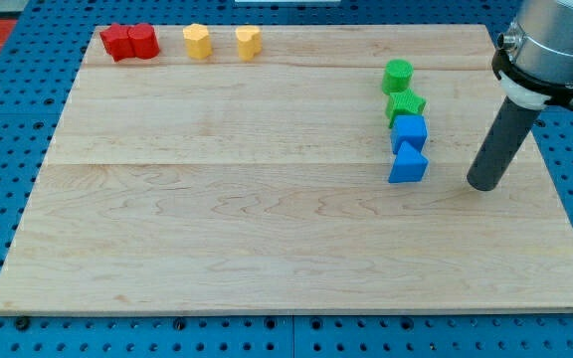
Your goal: Nudge the green circle a bit down
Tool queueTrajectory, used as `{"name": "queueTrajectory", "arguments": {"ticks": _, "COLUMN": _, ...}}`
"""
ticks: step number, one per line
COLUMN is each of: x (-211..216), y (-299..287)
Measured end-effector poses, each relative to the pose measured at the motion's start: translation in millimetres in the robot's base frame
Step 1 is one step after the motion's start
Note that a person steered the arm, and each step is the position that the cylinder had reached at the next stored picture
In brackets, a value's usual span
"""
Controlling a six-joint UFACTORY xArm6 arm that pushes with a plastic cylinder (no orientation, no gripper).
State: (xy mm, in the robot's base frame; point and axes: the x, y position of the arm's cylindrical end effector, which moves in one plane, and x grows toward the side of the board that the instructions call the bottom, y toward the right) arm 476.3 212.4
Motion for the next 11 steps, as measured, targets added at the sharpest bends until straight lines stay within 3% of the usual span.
{"name": "queueTrajectory", "arguments": {"ticks": 3, "x": -22.5, "y": 1.1}}
{"name": "queueTrajectory", "arguments": {"ticks": 6, "x": -166.5, "y": 1.0}}
{"name": "queueTrajectory", "arguments": {"ticks": 7, "x": -186.0, "y": -3.2}}
{"name": "queueTrajectory", "arguments": {"ticks": 9, "x": -210.0, "y": -32.5}}
{"name": "queueTrajectory", "arguments": {"ticks": 10, "x": -202.2, "y": -59.4}}
{"name": "queueTrajectory", "arguments": {"ticks": 11, "x": -177.1, "y": -41.5}}
